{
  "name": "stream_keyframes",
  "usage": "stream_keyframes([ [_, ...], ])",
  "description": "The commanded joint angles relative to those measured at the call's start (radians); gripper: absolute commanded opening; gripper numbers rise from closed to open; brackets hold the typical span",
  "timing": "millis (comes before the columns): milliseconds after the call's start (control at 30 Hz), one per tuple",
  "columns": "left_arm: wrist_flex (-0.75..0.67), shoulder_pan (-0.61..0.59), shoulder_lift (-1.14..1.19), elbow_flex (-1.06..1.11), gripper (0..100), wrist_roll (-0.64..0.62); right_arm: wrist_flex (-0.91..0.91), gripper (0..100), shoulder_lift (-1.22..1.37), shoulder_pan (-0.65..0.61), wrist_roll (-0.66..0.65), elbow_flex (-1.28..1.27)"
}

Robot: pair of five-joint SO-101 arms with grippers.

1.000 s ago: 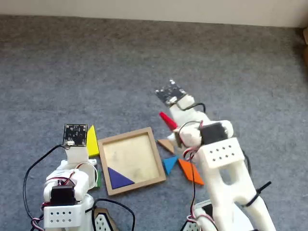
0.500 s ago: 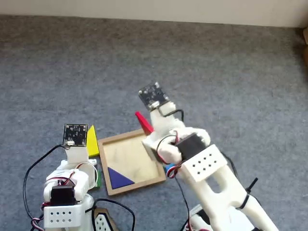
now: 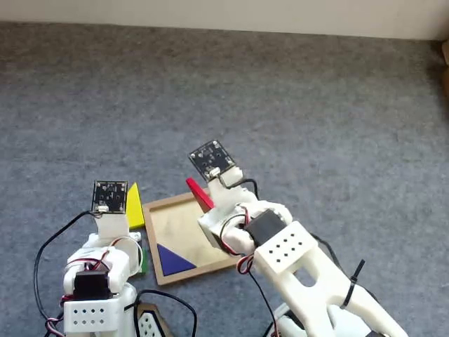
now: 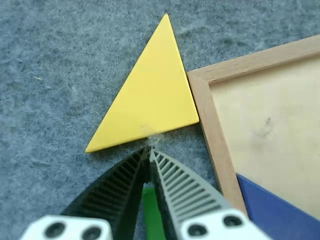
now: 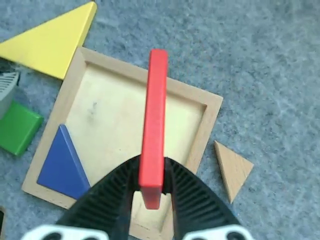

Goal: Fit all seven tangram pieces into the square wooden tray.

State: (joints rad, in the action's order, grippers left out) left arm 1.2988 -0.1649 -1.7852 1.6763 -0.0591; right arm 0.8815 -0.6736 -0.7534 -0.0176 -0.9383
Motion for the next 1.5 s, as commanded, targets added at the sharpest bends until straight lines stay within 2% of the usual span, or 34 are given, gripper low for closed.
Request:
stream_keyframes([
  [0, 0.006, -0.012, -0.007, 0.021, 1, 0.009, -0.021, 0.7, -0.033, -0.012, 0.011, 0.01],
  [433, 0.006, -0.012, -0.007, 0.021, 1, 0.009, -0.016, 0.8, 0.242, -0.005, 0.011, 0.021],
  [767, 0.006, -0.012, -0.007, 0.021, 1, 0.009, -0.035, 0.8, 0.243, 0.065, 0.011, 0.022],
  [933, 0.006, -0.012, -0.007, 0.021, 1, 0.009, -0.048, 1.9, 0.254, 0.059, 0.011, 0.022],
  [1067, 0.006, -0.012, -0.007, 0.021, 1, 0.009, -0.044, 9.3, 0.249, 0.048, 0.011, 0.022],
  [1267, 0.006, -0.012, -0.007, 0.021, 1, 0.009, -0.042, 10.1, 0.242, -0.015, 0.011, 0.022],
  [1467, 0.006, -0.012, -0.007, 0.021, 1, 0.009, 0.12, 10.2, 0.242, -0.051, 0.014, 0.142],
])
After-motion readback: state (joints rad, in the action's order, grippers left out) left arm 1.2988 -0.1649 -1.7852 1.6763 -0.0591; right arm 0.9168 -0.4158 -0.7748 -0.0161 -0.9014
